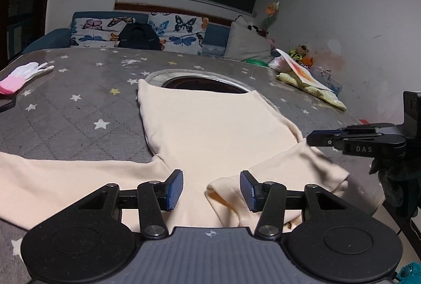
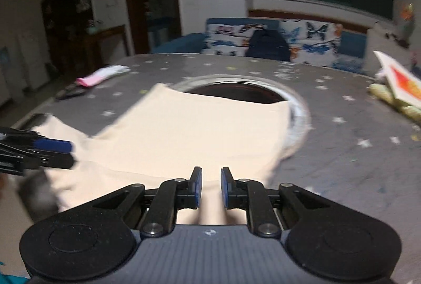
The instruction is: Fold clothes
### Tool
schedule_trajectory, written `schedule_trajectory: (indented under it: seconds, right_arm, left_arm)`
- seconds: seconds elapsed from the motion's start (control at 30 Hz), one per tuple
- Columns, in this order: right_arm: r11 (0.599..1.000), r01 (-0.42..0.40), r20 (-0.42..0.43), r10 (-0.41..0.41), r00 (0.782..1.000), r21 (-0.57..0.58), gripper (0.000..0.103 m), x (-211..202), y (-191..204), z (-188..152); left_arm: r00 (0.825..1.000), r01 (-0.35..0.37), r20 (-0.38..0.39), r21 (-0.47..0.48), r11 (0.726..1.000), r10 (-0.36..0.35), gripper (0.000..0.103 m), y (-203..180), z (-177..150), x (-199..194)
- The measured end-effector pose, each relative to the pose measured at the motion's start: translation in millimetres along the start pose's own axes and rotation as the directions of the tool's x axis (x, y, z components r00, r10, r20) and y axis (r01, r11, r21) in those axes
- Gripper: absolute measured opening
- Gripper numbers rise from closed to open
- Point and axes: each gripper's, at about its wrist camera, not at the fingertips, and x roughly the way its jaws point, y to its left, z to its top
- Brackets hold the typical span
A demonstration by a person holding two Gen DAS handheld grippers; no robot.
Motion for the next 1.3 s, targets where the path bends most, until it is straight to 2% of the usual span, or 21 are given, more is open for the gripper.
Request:
schedule_trajectory:
  seconds: [0.13, 0.27, 0.6, 0.7, 0.73, 0.77, 0.87, 1.0, 1.1, 1.27, 1.3]
  right_arm:
    - [0.998, -0.027, -0.015, 0.026, 1.000, -0.061, 0.016, 4.6, -14.5, 3.8]
    - [0.983, -0.095, -0.048, 0.088, 0.995, -0.158, 0.027, 15.7, -19.0, 9.4]
    - [0.917, -0.246, -0.169, 0.202, 0.965, -0.312, 0.029, 39.6, -25.0, 16.9]
    - [0.897, -0.274, -0.196, 0.216, 0.956, -0.347, 0.027, 43.0, -25.7, 15.1]
    - [0.892, -0.281, -0.202, 0.220, 0.954, -0.354, 0.021, 43.4, -26.5, 14.3]
    - [0.891, -0.285, -0.204, 0.224, 0.953, -0.354, 0.009, 43.0, -27.7, 14.0]
    - [0.896, -0.280, -0.188, 0.226, 0.956, -0.345, 0.003, 35.4, -33.0, 14.1]
    - [0.920, -0.216, -0.152, 0.174, 0.973, -0.326, 0.003, 19.5, -43.4, 13.1]
    - [0.936, -0.190, -0.152, 0.150, 0.977, -0.295, 0.003, 15.4, -50.8, 4.8]
    - [0.957, -0.152, -0.094, 0.132, 0.987, -0.249, 0.014, 10.0, -50.3, 5.0]
    - [0.957, -0.153, -0.082, 0.137, 0.987, -0.246, 0.014, 5.9, -48.4, 5.6]
  left_arm:
    - [1.000, -0.031, -0.007, -0.010, 0.999, 0.031, 0.051, 9.0, 2.2, 3.5]
    - [0.998, -0.067, -0.014, -0.032, 0.997, 0.066, 0.051, 21.9, 4.3, 5.6]
    - [0.992, -0.115, -0.052, -0.066, 0.991, 0.112, 0.051, 38.1, 6.1, 19.0]
    - [0.992, -0.121, -0.053, -0.058, 0.991, 0.118, 0.051, 36.7, 7.7, 22.0]
    - [0.991, -0.123, -0.053, -0.056, 0.991, 0.120, 0.051, 36.1, 8.2, 23.0]
    - [0.991, -0.126, -0.054, -0.050, 0.991, 0.123, 0.051, 35.0, 8.4, 24.3]
    - [0.989, -0.141, -0.056, -0.027, 0.990, 0.139, 0.051, 31.8, 9.2, 27.7]
    - [0.988, -0.145, -0.055, -0.020, 0.989, 0.144, 0.051, 31.9, 9.8, 29.5]
    - [0.988, -0.147, -0.048, -0.020, 0.989, 0.146, 0.051, 32.3, 9.4, 30.7]
    - [0.986, -0.159, -0.051, 0.000, 0.987, 0.159, 0.049, 23.4, 15.8, 28.3]
    - [0.989, -0.142, -0.040, 0.013, 0.990, 0.142, 0.049, 18.4, 17.4, 24.6]
